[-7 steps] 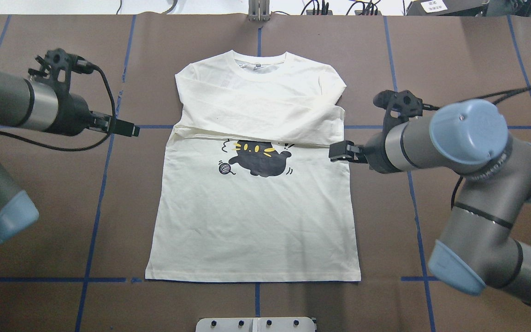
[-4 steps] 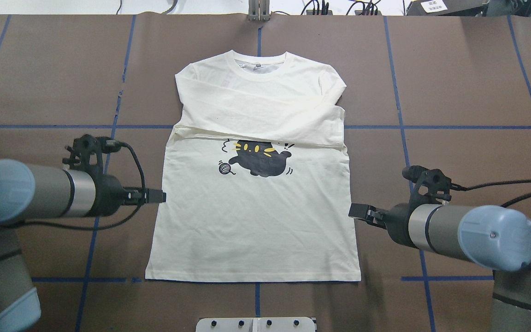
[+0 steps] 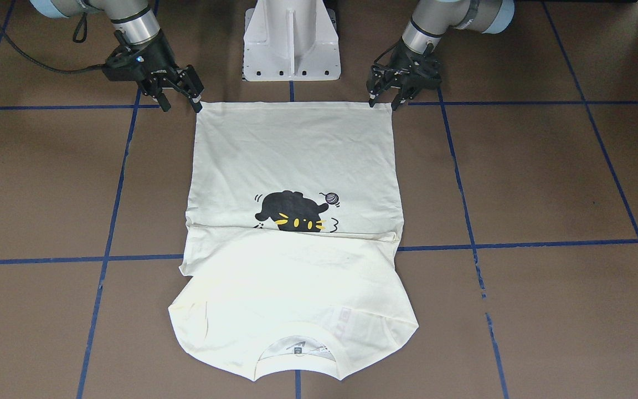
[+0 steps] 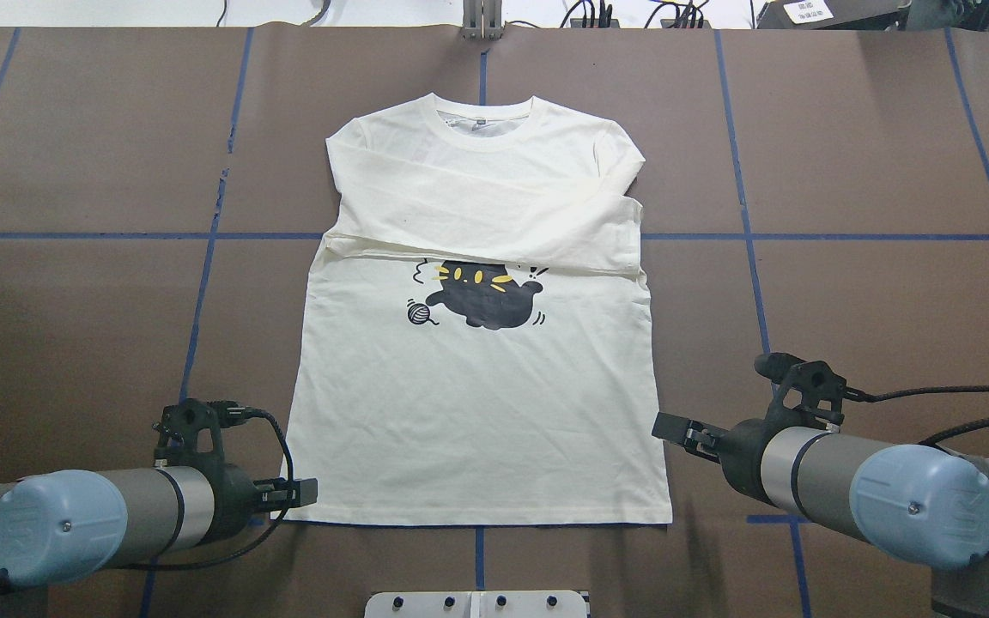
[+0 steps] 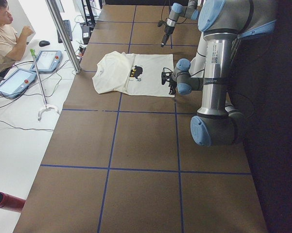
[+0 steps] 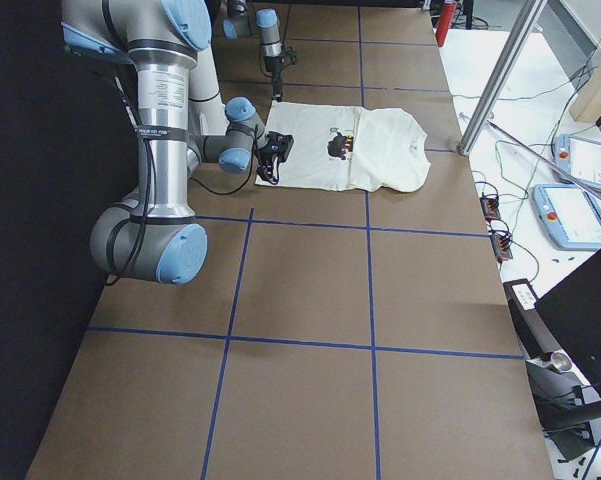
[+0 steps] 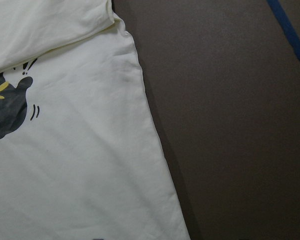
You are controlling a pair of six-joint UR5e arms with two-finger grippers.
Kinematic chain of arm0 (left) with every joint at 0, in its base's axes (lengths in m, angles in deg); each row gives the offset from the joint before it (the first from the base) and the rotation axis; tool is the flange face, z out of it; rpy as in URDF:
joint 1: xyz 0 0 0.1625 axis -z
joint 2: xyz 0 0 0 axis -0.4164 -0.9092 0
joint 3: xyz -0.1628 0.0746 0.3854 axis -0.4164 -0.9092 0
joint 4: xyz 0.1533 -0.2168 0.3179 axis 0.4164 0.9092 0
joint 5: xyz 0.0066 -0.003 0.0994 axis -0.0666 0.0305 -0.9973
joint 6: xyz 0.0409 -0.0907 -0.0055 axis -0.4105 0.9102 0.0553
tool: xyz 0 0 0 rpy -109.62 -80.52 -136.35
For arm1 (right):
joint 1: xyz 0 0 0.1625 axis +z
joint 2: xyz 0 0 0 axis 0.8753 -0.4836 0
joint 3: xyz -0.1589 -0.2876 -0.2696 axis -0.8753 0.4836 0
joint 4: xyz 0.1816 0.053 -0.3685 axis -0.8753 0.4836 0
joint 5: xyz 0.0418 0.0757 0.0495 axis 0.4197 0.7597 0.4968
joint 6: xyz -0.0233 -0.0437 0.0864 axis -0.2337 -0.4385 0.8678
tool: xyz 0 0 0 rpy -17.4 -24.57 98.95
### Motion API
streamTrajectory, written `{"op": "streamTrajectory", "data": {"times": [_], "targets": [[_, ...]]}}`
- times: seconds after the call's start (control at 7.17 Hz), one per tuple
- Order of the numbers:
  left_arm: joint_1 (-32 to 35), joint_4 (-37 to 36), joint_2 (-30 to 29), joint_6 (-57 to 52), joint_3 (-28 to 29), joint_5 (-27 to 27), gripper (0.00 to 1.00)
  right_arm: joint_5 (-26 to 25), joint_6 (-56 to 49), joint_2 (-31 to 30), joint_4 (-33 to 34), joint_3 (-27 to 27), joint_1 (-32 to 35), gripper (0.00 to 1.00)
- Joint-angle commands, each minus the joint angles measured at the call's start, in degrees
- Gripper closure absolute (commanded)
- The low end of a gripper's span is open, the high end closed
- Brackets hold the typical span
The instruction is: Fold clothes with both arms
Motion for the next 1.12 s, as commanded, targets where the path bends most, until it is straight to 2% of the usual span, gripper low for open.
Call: {"op": "streamTrajectory", "data": {"times": [0.0,0.14,0.28,0.7,0.98], "targets": [[-0.9,-1.8,0.6,0.4,0.1,-0.6,0.33,-0.1,0.0,-0.1,0.0,0.0,-0.2,0.08],[-1.1,-3.0,0.4,0.4,0.1,-0.6,0.34,-0.7,0.0,-0.1,0.0,0.0,-0.4,0.08],[-1.2,-3.5,0.1,0.6,0.1,-0.6,0.40,-0.8,0.0,-0.1,0.0,0.0,-0.4,0.07],[-1.3,-3.5,-0.5,2.0,0.4,-0.5,0.47,-0.8,0.0,-0.1,0.0,0.0,-0.5,0.07],[-1.4,-3.5,-0.6,2.2,0.5,-0.5,0.47,-0.9,0.0,-0.1,0.0,0.1,-0.5,0.07]]}}
